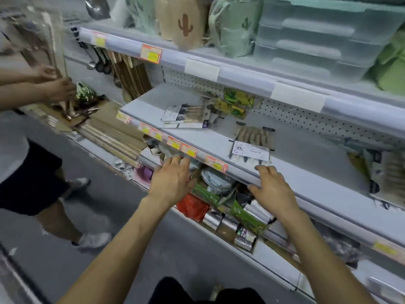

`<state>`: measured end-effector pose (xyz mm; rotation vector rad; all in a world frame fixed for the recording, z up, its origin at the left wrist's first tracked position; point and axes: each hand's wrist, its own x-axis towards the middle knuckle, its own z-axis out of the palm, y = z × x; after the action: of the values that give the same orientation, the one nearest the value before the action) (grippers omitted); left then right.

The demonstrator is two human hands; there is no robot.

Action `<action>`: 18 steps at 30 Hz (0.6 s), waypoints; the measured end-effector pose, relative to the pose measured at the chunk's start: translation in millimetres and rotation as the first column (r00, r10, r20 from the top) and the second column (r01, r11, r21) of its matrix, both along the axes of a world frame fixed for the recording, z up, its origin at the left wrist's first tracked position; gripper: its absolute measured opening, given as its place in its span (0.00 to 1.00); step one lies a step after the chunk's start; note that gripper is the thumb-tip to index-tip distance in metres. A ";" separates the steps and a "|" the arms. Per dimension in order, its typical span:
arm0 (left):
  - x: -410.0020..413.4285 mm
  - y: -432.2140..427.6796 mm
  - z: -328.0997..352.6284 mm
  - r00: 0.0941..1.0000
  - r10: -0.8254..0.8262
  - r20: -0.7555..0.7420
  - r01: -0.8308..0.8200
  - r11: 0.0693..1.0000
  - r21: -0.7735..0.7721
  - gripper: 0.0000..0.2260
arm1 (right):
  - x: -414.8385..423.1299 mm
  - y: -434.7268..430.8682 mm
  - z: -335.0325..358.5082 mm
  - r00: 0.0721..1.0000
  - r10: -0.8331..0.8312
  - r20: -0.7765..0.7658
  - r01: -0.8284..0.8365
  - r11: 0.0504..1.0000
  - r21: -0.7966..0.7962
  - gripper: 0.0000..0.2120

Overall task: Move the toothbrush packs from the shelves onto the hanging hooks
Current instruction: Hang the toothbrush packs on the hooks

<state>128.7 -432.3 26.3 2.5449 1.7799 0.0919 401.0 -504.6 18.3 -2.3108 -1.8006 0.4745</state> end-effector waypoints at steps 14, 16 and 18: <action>-53.5 318.3 -18.7 0.967 -0.251 -0.049 0.241 0.958 -0.157 0.33 | -8.2 134.0 -38.8 0.895 -0.446 -0.011 0.446 0.895 0.004 0.33; -57.5 358.4 -22.4 0.951 -0.294 -0.090 0.272 0.941 -0.204 0.36 | -7.8 148.2 -44.3 0.857 -0.516 0.006 0.516 0.856 -0.028 0.36; -57.2 386.2 -23.7 0.934 -0.341 -0.110 0.306 0.918 -0.254 0.41 | -6.9 156.6 -52.5 0.823 -0.568 0.008 0.567 0.822 -0.048 0.39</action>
<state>71.5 -46.1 2.5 2.6852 1.2855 -0.3105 394.1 -348.0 -34.2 -2.7032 -1.0035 0.4207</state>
